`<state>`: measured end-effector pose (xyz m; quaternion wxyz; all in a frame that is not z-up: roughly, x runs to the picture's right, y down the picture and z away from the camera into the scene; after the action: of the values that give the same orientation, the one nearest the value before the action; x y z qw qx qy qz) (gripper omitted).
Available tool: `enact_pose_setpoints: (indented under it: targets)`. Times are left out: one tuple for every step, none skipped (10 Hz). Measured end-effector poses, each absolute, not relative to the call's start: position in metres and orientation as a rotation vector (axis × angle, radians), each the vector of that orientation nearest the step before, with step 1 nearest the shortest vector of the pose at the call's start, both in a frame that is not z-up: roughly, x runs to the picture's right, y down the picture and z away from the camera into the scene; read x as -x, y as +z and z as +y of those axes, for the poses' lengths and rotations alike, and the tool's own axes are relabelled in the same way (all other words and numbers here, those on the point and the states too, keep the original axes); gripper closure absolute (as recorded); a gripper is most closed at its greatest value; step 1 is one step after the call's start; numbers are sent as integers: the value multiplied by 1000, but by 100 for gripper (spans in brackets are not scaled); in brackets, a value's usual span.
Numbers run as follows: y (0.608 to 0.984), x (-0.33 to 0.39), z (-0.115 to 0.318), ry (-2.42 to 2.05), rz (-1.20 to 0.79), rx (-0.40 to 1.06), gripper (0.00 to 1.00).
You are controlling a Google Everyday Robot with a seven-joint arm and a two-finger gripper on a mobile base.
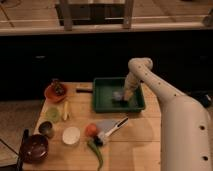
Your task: Wipe tray with sponge
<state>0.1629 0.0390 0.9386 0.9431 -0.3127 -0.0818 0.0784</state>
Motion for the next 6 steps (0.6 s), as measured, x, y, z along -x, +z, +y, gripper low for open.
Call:
enact_pose_setpoints:
  targets:
    - [940, -173, 34, 182, -149, 623, 100]
    - [943, -176, 28, 190, -139, 612, 100]
    - [947, -174, 16, 191, -135, 596, 100]
    - [949, -171, 12, 184, -133, 593, 100]
    - [953, -157, 7, 143, -131, 599, 100]
    - [954, -148, 8, 116, -132, 605, 100]
